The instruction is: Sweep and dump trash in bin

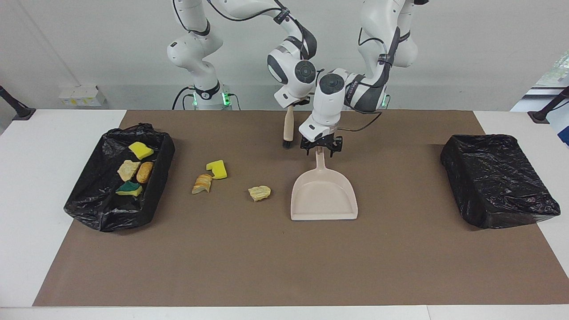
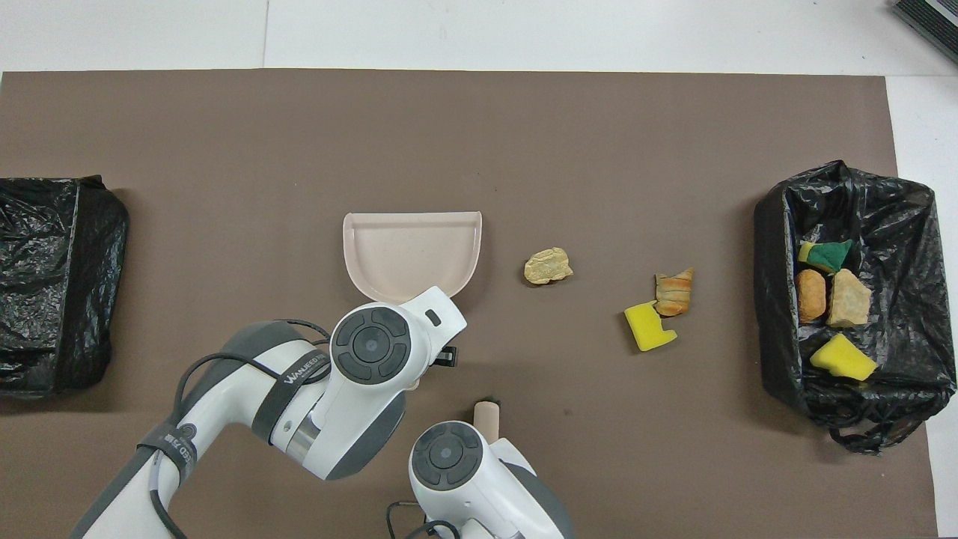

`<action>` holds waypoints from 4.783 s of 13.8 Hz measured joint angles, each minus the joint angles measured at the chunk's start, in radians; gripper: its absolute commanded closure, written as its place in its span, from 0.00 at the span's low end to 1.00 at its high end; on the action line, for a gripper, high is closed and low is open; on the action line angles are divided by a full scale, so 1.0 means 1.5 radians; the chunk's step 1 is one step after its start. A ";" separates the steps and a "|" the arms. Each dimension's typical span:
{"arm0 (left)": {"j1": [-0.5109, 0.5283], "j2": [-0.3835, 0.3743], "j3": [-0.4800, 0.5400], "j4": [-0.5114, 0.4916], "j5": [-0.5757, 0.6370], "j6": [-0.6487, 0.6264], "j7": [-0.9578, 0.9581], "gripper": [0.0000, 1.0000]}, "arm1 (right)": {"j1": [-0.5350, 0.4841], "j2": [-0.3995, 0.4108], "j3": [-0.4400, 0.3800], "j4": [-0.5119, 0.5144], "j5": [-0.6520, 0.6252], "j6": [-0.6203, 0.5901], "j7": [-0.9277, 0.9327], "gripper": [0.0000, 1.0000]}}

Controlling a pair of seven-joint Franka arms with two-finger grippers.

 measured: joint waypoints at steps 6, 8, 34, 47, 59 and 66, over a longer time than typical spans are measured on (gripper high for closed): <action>0.005 -0.004 0.011 0.012 0.001 0.009 0.013 1.00 | -0.143 -0.100 -0.004 0.001 -0.108 -0.139 -0.121 1.00; 0.019 -0.010 0.016 0.023 0.002 -0.004 0.075 1.00 | -0.175 -0.098 -0.004 0.005 -0.167 -0.143 -0.152 1.00; 0.058 0.017 0.001 0.080 0.141 -0.111 0.872 1.00 | -0.332 0.109 0.004 0.113 -0.215 -0.054 -0.152 1.00; 0.058 0.017 0.002 0.079 0.141 -0.111 0.872 1.00 | -0.208 0.156 0.012 0.171 -0.030 0.081 -0.314 1.00; 0.064 0.017 0.007 0.067 0.141 -0.104 0.872 1.00 | -0.275 0.048 0.040 0.194 -0.046 -0.085 -0.492 1.00; 0.077 0.017 0.010 0.049 0.141 -0.039 0.899 1.00 | -0.365 0.062 0.038 0.189 -0.231 -0.092 -0.505 1.00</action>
